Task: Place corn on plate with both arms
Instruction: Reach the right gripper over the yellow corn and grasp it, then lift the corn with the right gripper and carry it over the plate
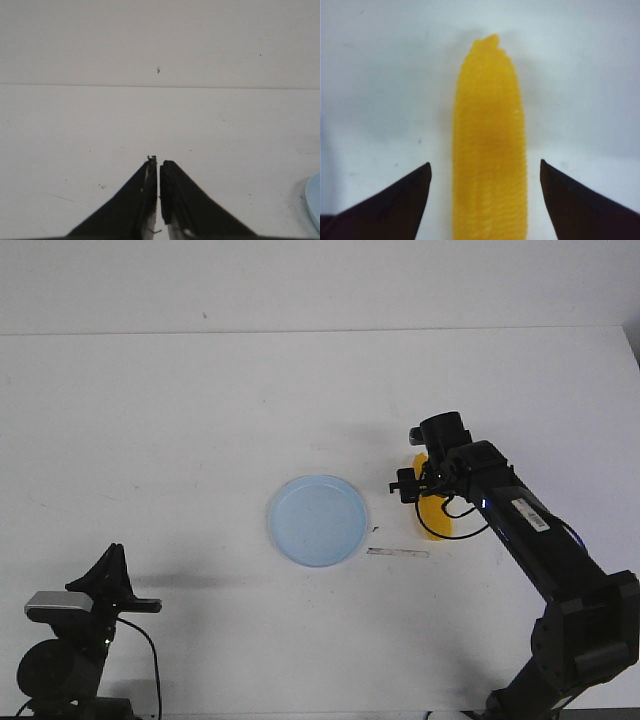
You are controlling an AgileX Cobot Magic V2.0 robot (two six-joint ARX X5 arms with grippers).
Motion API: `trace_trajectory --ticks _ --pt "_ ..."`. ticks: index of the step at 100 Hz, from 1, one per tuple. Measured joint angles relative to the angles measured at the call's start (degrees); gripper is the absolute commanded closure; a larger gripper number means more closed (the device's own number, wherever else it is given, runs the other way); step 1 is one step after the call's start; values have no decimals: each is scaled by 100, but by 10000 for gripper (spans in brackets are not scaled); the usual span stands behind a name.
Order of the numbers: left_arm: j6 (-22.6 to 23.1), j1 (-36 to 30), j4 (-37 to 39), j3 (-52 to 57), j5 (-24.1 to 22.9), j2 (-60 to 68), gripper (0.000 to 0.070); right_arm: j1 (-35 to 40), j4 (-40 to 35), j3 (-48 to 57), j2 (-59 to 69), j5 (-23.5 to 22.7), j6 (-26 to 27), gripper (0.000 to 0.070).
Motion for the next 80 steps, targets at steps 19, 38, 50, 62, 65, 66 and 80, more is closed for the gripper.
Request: trace_trajectory --ticks 19,38,50,62,65,66,80 --pt "0 0 -2 0 0 0 698 -114 79 -15 168 -85 -76 208" --pt "0 0 0 0 0 0 698 -105 114 -173 328 -479 -120 209" --pt "0 0 0 0 0 0 698 -105 107 -240 339 -546 -122 210" --pt "0 0 -2 0 0 0 698 -105 125 -240 339 -549 -127 233" --pt "0 0 -2 0 0 0 698 -107 127 -240 339 -544 -140 254" --pt "0 0 -2 0 0 0 698 -109 127 -240 339 -544 -142 265" --pt "0 0 -2 0 0 0 698 -105 125 -240 339 -551 -175 359"
